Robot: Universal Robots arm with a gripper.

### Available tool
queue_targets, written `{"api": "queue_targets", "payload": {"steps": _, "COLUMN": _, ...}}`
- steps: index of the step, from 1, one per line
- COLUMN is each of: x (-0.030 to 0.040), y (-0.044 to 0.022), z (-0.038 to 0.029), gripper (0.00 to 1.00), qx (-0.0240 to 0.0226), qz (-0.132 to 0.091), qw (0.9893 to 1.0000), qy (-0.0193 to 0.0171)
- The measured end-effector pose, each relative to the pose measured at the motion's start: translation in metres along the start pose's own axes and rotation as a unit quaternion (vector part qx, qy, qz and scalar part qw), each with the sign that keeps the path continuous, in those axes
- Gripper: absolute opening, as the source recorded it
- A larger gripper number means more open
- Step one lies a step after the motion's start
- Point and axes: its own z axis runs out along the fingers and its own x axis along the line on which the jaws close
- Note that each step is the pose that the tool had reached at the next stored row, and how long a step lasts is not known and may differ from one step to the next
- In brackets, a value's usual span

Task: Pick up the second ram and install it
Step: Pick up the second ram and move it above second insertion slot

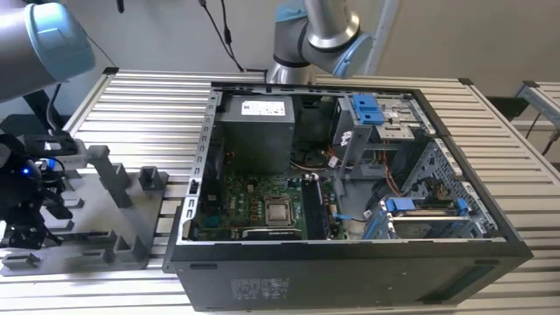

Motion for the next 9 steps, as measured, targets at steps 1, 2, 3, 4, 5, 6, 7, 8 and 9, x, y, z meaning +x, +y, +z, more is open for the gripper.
{"api": "queue_targets", "payload": {"steps": 1, "x": 0.0001, "y": 0.0000, "z": 0.0018, "gripper": 0.54, "qx": 0.0000, "qz": 0.000, "qw": 1.0000, "qy": 0.0000}}
{"api": "queue_targets", "payload": {"steps": 2, "x": 0.0003, "y": 0.0000, "z": 0.0035, "gripper": 0.54, "qx": 0.0000, "qz": 0.000, "qw": 1.0000, "qy": 0.0001}}
{"api": "queue_targets", "payload": {"steps": 3, "x": 0.0003, "y": 0.0001, "z": 0.0051, "gripper": 0.54, "qx": 0.0001, "qz": 0.000, "qw": 1.0000, "qy": 0.0001}}
{"api": "queue_targets", "payload": {"steps": 4, "x": 0.0005, "y": 0.0001, "z": 0.0067, "gripper": 0.54, "qx": 0.0000, "qz": 0.000, "qw": 1.0000, "qy": 0.0001}}
{"api": "queue_targets", "payload": {"steps": 5, "x": 0.0006, "y": 0.0002, "z": 0.0081, "gripper": 0.54, "qx": 0.0000, "qz": 0.000, "qw": 1.0000, "qy": 0.0001}}
{"api": "queue_targets", "payload": {"steps": 6, "x": 0.0007, "y": 0.0002, "z": 0.0096, "gripper": 0.54, "qx": 0.0001, "qz": 0.000, "qw": 1.0000, "qy": 0.0001}}
{"api": "queue_targets", "payload": {"steps": 7, "x": 0.0008, "y": 0.0003, "z": 0.0111, "gripper": 0.54, "qx": 0.0001, "qz": 0.000, "qw": 1.0000, "qy": 0.0002}}
{"api": "queue_targets", "payload": {"steps": 8, "x": 0.0008, "y": 0.0004, "z": 0.0125, "gripper": 0.54, "qx": 0.0000, "qz": 0.000, "qw": 1.0000, "qy": 0.0003}}
{"api": "queue_targets", "payload": {"steps": 9, "x": 0.0009, "y": 0.0004, "z": 0.0139, "gripper": 0.54, "qx": 0.0000, "qz": 0.000, "qw": 1.0000, "qy": 0.0005}}
